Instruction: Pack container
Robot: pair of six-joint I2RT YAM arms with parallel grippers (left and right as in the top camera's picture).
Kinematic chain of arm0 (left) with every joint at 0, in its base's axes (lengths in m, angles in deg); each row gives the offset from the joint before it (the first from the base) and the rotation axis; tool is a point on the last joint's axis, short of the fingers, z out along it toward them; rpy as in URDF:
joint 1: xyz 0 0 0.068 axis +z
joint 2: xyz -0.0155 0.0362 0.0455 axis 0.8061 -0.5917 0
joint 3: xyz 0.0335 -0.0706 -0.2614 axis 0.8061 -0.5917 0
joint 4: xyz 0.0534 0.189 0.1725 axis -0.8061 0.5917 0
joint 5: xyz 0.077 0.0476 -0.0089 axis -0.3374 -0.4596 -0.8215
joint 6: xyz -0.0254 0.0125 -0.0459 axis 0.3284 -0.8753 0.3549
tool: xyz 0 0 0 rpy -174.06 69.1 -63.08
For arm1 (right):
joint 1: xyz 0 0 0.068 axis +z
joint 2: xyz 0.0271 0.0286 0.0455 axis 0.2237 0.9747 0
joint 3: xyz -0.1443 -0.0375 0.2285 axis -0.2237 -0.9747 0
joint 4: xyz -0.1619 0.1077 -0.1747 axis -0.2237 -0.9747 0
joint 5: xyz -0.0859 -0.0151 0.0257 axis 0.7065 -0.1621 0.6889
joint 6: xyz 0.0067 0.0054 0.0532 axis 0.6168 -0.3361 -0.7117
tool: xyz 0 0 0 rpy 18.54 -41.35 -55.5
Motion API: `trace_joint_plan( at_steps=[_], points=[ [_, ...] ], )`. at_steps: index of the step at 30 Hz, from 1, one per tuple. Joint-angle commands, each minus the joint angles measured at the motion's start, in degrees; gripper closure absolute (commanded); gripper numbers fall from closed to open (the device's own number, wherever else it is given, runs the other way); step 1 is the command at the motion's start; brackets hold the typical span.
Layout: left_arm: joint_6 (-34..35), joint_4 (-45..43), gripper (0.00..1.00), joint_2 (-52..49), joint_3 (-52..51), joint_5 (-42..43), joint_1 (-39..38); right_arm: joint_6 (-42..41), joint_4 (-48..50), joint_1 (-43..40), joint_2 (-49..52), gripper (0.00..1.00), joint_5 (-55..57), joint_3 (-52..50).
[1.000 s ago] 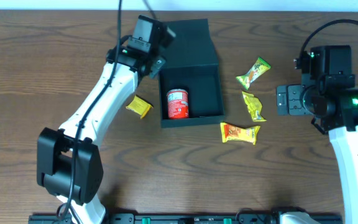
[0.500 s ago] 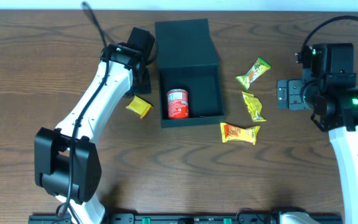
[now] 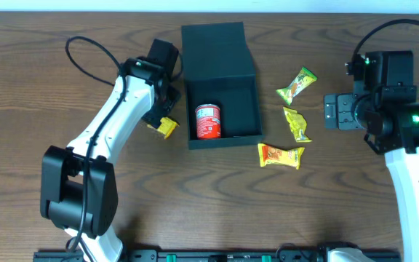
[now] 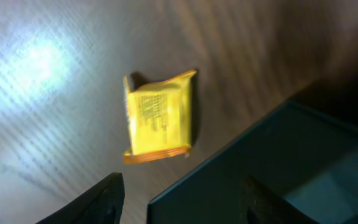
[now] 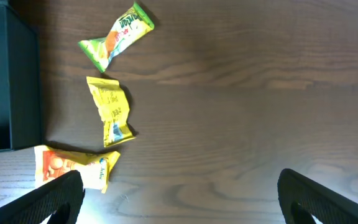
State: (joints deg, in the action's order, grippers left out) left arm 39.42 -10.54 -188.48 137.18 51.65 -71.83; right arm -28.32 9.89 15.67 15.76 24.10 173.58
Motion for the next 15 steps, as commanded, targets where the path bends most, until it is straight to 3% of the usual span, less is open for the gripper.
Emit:
trace_joint_plan(
  at_steps=[1,8,15],
  points=[
    [3.5,0.1,0.39,-0.3,-2.2,0.5,0.2,1.1,0.0,-0.2,0.0,0.01,0.8,0.6],
    [4.7,-0.9,0.37,-0.7,-3.6,-1.8,0.2,1.1,0.7,-0.2,0.0,0.01,0.8,0.6],
    [-0.3,-3.1,0.42,-4.6,-3.6,-0.1,0.2,1.1,0.7,-0.2,0.0,0.01,0.8,0.6]
  ],
)
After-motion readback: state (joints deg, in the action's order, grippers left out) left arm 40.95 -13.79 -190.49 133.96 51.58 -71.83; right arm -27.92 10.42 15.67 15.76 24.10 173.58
